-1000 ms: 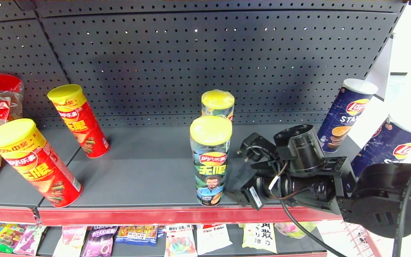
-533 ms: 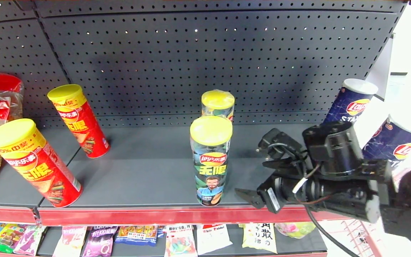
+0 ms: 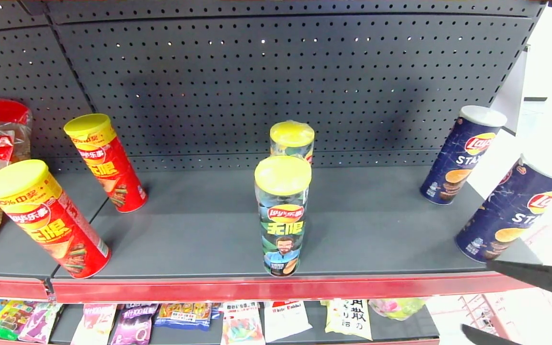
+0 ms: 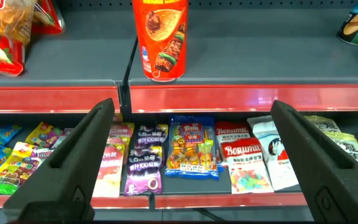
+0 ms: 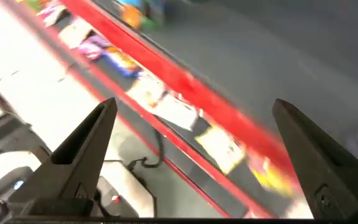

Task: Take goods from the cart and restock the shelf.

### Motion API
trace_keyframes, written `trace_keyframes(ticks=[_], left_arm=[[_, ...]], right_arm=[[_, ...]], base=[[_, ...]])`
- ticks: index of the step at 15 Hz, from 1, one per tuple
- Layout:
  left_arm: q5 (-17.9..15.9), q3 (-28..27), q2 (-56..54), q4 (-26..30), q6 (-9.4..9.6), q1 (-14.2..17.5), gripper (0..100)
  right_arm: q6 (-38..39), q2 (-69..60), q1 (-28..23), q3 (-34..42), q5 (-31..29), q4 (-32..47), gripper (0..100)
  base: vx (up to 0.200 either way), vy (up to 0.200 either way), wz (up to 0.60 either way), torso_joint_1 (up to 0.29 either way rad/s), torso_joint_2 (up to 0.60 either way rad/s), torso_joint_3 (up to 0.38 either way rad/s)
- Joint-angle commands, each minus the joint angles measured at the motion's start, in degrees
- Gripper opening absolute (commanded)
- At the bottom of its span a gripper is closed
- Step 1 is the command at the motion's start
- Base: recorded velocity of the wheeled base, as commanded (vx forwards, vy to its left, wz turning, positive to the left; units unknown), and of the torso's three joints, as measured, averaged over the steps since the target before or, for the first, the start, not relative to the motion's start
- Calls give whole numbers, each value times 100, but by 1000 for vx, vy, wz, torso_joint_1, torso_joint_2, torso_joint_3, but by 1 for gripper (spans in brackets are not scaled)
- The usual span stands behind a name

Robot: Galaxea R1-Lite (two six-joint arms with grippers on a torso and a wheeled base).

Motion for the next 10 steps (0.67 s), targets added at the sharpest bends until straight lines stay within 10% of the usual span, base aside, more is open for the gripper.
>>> trace_keyframes(ticks=[1, 10], left_arm=[[2, 0, 7, -1, 0, 2, 100], [2, 0, 7, -1, 0, 2, 100]], right_arm=[[1, -3224, -2271, 748, 603, 1495, 100], [1108, -4850, -2799, 2013, -469, 510, 100]], base=[[0, 0, 0, 0, 0, 0], [0, 0, 0, 0, 0, 0]])
